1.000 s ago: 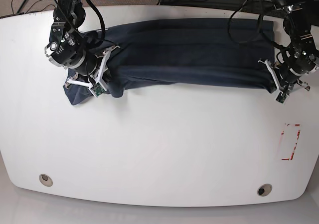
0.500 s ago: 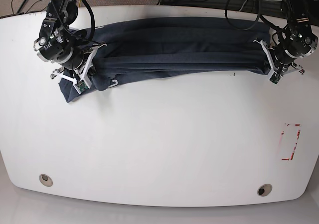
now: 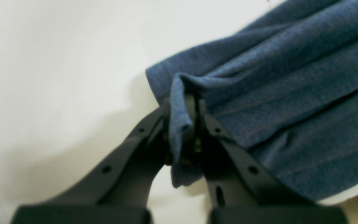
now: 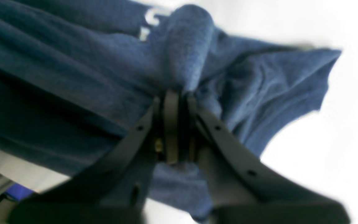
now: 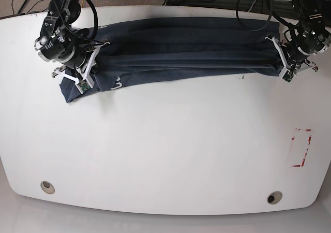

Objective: Layout the t-shirt on the table in an organized manner, then fold the t-shirt properly
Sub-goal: 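Fold the shirt's hem edge over toward the collar with both grippers, then pull the folded strip's ends apart with both grippers to straighten it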

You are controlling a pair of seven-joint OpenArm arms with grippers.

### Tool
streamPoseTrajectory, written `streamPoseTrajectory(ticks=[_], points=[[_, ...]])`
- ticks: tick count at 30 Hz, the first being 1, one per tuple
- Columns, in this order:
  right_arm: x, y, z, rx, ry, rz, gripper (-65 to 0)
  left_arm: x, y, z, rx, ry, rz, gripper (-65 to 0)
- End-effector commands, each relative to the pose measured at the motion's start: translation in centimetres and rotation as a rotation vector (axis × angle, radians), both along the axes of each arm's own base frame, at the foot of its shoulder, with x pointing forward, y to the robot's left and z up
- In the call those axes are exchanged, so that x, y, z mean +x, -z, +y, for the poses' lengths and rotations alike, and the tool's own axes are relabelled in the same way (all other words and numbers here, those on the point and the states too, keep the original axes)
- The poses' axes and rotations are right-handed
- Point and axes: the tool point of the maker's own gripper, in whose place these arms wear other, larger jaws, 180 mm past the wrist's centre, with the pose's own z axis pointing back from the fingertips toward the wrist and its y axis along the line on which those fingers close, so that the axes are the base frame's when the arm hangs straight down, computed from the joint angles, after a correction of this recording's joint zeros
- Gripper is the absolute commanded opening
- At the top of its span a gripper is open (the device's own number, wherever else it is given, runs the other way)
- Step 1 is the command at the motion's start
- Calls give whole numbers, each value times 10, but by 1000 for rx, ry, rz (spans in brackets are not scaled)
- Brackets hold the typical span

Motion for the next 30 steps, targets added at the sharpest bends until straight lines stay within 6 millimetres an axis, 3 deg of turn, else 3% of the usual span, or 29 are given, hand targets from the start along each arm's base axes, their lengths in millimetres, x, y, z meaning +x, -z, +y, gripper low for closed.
streamPoseTrajectory(ticks=[1, 5, 11, 16, 20, 24, 30], points=[[3, -7, -13, -50, 14, -16, -501, 3, -9, 18, 65, -25, -10, -650], [-5, -4, -18, -54, 30, 2, -428, -2, -6, 20, 75, -31, 18, -650], [-8, -5, -31, -63, 74, 0, -395, -13, 0, 24, 100, -43, 83, -644], [-8, -9, -43, -72, 114, -12, -388, -17, 1, 27, 115, -50, 110, -479], [7, -20, -47, -73, 128, -56, -388, -17, 1, 26, 113, -49, 107, -343], [16, -27, -48, -71, 131, -85, -390, -17, 0, 26, 113, -49, 105, -294], [39, -41, -32, 3, 122, -157, -396, -11, -11, 25, 128, -40, 70, -297]])
